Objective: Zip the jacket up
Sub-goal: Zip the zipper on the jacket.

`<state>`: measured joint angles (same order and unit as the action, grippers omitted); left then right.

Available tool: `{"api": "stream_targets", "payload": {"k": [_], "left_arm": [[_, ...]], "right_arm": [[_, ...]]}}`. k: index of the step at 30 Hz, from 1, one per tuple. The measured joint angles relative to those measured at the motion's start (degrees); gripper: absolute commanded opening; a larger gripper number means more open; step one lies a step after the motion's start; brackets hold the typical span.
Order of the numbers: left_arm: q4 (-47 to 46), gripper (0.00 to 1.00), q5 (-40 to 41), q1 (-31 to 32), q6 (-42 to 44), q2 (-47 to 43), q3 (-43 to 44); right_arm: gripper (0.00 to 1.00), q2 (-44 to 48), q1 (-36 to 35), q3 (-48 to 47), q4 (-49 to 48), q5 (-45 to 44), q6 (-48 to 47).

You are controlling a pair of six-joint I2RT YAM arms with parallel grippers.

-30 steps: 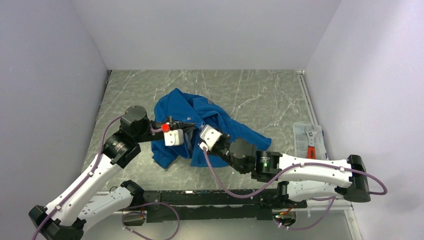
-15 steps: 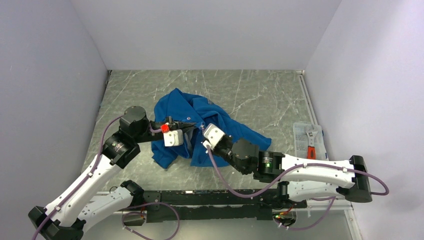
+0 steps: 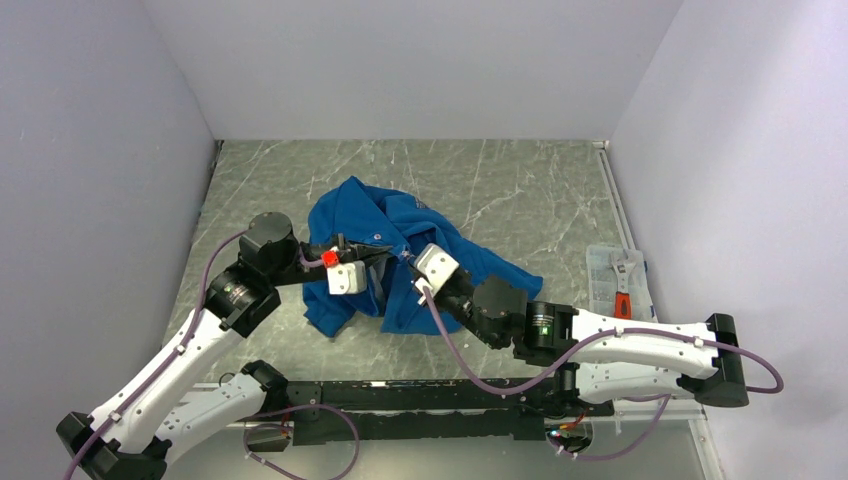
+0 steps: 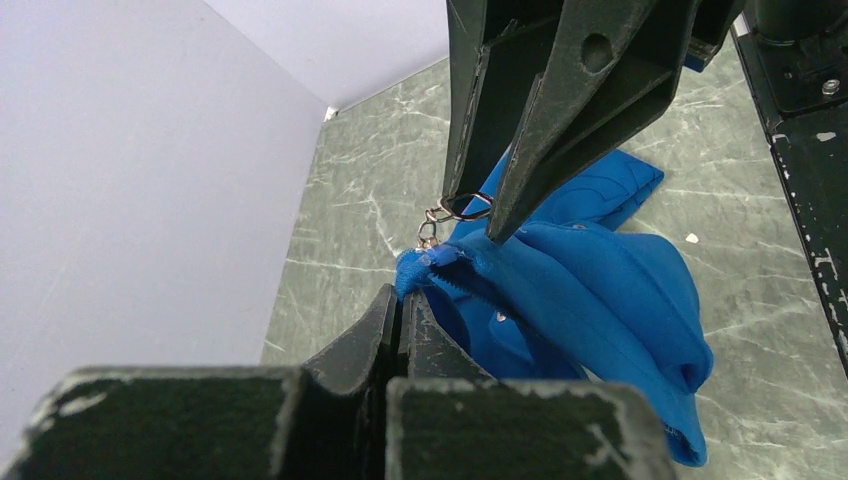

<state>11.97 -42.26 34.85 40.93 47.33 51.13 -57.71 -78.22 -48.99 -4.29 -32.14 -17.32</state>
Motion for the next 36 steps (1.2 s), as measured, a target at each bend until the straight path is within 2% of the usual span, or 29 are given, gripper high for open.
{"api": "stream_targets", "payload": {"k": [2,9,11,14,19,20,25,36], "left_arm": [[0.2,0.00,-0.1,0.0,0.4,0.0,0.0],[1.2,0.00,-0.7,0.0,1.7,-0.4,0.0],[1.3,0.00,-0.9,0.0,1.8,-0.5,0.0],[1.5,0.00,-1.1,0.0,1.9,-0.7,0.0],[2.3,0.00,-1.4,0.0,2.1,-0.9,0.0],[2.4,0.00,-1.5,0.0,2.2,-0.9,0.0],[2.5,0.00,-1.5,0.0,2.6,-1.0,0.0],[2.5,0.00,-1.5,0.0,3.0,-1.0,0.0]], "right_arm": [[0.23,0.0,0.0,0.0,0.2,0.0,0.1],[0.26,0.0,0.0,-0.5,2.5,1.2,2.5],[0.32,0.0,0.0,-0.8,2.9,1.4,3.3],[0.34,0.0,0.0,-0.8,3.0,1.6,3.9],[0.43,-0.5,0.1,-0.8,2.7,0.8,4.0],[0.42,-0.9,0.1,-0.8,2.6,0.6,4.0],[0.26,-1.5,0.1,-0.8,2.4,0.1,3.7],[0.06,-0.5,0.3,-0.8,2.4,0.1,2.4]]}}
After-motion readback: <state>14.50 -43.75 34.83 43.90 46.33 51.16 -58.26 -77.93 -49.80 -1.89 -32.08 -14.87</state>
